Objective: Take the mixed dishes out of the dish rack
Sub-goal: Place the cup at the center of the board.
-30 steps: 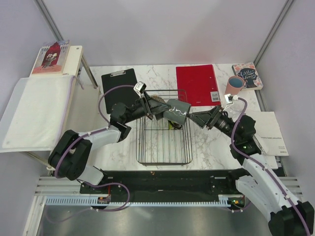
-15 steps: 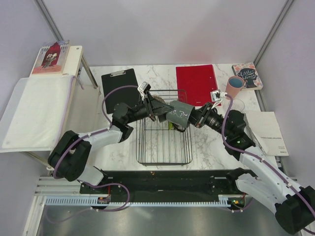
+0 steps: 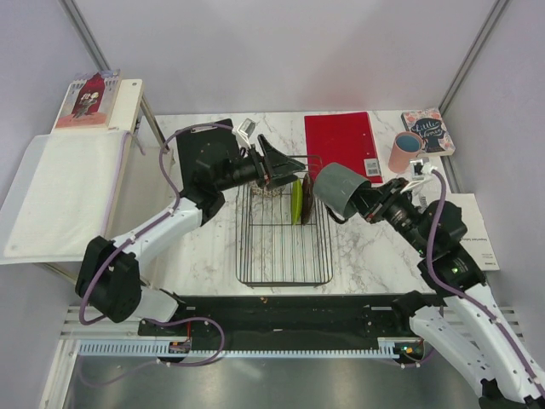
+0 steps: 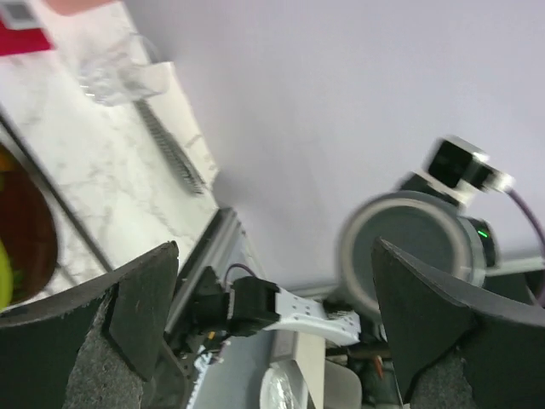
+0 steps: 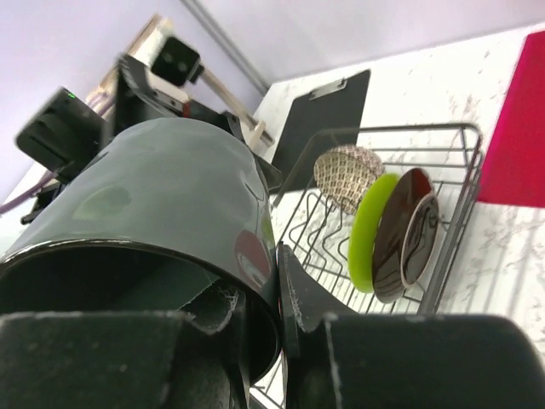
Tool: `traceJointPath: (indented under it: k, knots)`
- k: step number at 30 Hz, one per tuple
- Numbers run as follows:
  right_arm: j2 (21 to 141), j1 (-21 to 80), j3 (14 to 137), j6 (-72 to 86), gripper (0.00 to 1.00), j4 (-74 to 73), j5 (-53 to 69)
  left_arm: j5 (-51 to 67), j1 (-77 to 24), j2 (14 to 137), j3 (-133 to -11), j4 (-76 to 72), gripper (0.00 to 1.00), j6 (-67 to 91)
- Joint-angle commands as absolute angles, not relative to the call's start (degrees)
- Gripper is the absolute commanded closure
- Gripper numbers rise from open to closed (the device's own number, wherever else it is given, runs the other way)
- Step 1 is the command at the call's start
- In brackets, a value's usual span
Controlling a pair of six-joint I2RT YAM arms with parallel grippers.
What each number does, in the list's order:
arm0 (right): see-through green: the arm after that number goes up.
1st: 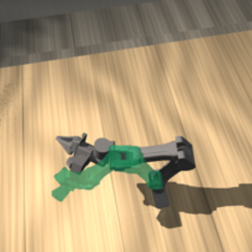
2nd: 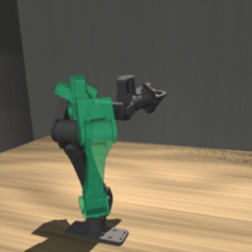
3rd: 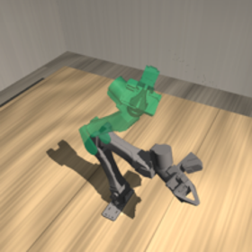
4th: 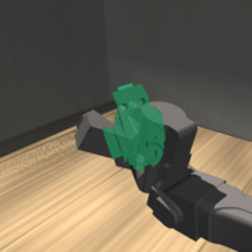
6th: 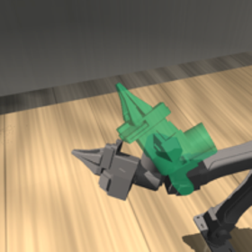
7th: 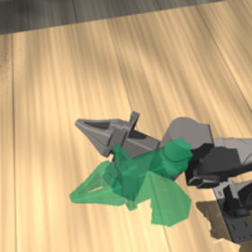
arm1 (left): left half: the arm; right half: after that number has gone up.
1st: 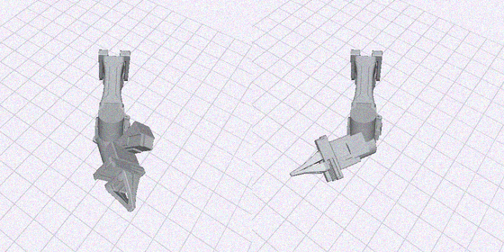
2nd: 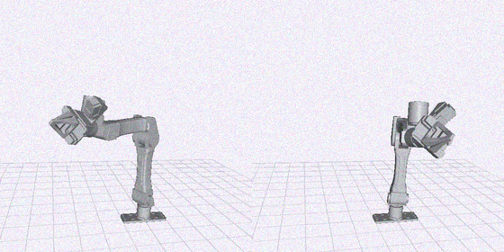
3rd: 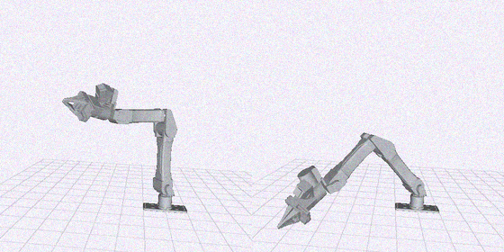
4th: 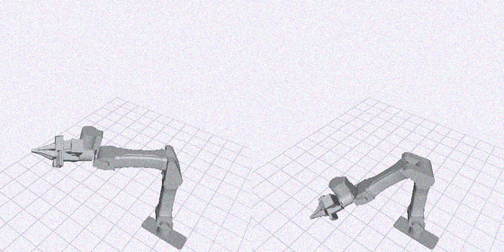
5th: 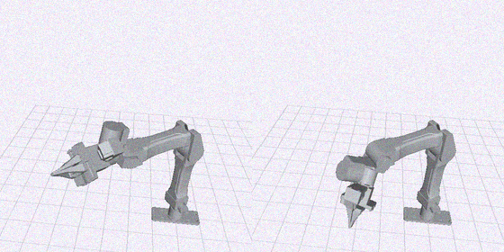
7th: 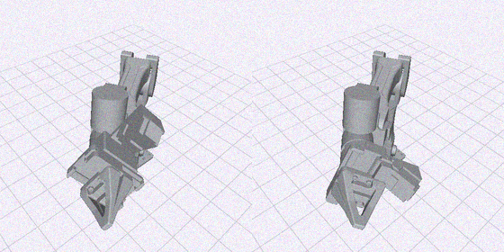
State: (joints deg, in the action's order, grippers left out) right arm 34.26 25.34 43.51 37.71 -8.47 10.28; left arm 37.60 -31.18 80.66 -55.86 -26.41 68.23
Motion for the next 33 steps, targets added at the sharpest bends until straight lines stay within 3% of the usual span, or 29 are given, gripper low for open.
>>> traceJointPath:
  k: [1,7,10,15,22,33]
  knots:
    - [32.6,25.5,54.0,35.0,1.0,-17.0,-2.9,29.6,-29.3,79.3,-61.1,-8.0,0.01,57.8]
    - [42.7,25.4,61.1,39.1,1.0,-40.9,-32.1,23.0,-29.3,76.5,-61.0,4.5,0.01,53.4]
    - [44.9,25.1,57.9,42.4,1.0,-41.7,-34.7,20.8,-29.2,75.3,-59.4,7.9,0.01,51.2]
    - [51.7,21.5,55.0,44.5,1.0,-41.2,-31.4,17.2,-28.8,73.0,-58.5,14.8,0.01,48.6]
    - [56.9,6.0,45.5,44.2,1.0,-34.2,-15.4,13.9,-28.6,69.8,-56.3,19.8,0.01,47.2]
    - [69.6,2.2,46.2,44.6,1.0,-31.7,-14.0,13.6,-28.6,71.7,-55.7,23.3,0.01,47.5]
